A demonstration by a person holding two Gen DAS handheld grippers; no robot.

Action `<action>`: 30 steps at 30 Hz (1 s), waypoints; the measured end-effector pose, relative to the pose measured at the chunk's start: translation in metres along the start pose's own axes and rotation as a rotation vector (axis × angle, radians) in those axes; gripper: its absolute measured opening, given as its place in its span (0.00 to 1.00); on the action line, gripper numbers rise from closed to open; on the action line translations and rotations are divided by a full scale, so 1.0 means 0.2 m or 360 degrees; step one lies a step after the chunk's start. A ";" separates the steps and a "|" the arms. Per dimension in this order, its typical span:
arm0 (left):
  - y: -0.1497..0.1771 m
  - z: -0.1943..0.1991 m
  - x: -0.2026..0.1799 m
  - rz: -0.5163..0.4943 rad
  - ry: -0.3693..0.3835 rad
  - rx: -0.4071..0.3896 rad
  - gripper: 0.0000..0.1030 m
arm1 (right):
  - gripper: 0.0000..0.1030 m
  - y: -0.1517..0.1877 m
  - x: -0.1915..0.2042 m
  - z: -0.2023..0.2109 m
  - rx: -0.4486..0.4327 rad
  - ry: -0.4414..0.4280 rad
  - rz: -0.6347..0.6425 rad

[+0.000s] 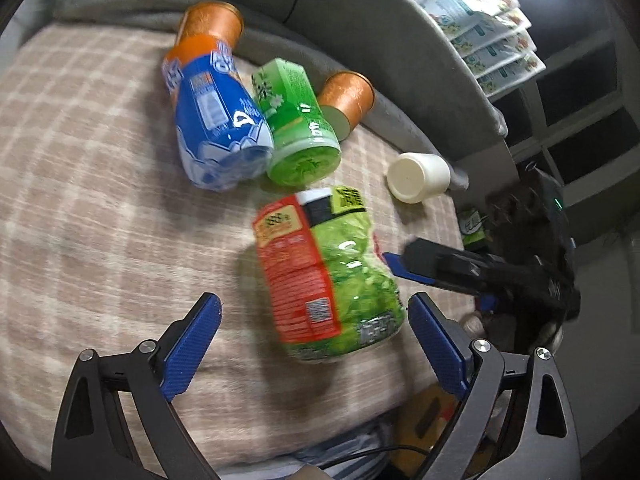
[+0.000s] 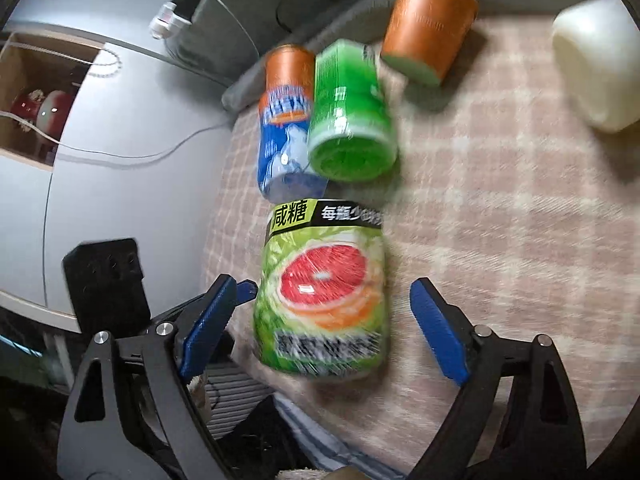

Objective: Flip cup upright
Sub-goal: 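Lift the green grapefruit cup with the right gripper and rotate it, then lower the cup upright onto the table with the right gripper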

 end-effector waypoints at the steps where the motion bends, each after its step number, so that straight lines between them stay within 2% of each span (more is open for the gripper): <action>1: -0.02 -0.02 0.01 0.0051 0.0015 0.0016 0.91 | 0.88 0.01 0.00 0.04 -0.0038 0.0029 0.0017; 7: -0.10 -0.10 0.05 0.0260 0.0067 0.0063 0.91 | 0.88 0.11 -0.04 0.26 -0.0213 0.0122 0.0031; 14: -0.12 -0.17 0.06 0.0331 0.0049 0.0114 0.89 | 0.88 0.22 -0.17 0.42 -0.0309 0.0164 -0.0057; 18: -0.13 -0.20 0.06 0.0337 0.0019 0.0131 0.85 | 0.88 0.24 -0.23 0.44 -0.0317 0.0177 -0.0104; 20: -0.13 -0.22 0.06 0.0338 0.0007 0.0148 0.79 | 0.88 0.25 -0.25 0.45 -0.0318 0.0181 -0.0119; 26: -0.12 -0.22 0.03 0.0288 -0.0019 0.0129 0.79 | 0.88 0.26 -0.29 0.46 -0.0337 0.0189 -0.0151; 30: -0.11 -0.19 -0.03 0.0190 -0.0050 0.0069 0.79 | 0.88 0.27 -0.29 0.47 -0.0356 0.0203 -0.0146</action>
Point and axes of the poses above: each gripper's, at about its wrist camera, not at the fingertips, and z roughly against the way its jaws point, x to its left, y to its underside, the point moved 1 cm from there along -z, roughly the way its jaws point, and after that the axes turned 9 degrees about z, right-handed, at the moved point
